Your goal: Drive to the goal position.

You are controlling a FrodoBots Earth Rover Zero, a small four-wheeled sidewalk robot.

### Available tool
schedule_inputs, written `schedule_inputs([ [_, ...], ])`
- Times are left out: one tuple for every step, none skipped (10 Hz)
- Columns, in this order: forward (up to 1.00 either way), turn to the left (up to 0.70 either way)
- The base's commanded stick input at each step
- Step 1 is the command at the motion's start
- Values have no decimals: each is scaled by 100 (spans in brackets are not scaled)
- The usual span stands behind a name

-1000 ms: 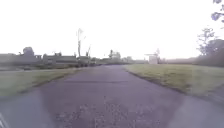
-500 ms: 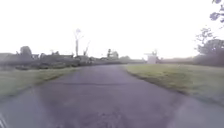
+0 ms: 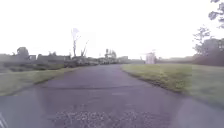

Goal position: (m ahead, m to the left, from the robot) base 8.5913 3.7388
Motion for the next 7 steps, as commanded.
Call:
schedule_inputs([
  [70,0],
  [70,0],
  [70,0],
  [70,0],
  [70,0],
  [70,0],
  [70,0],
])
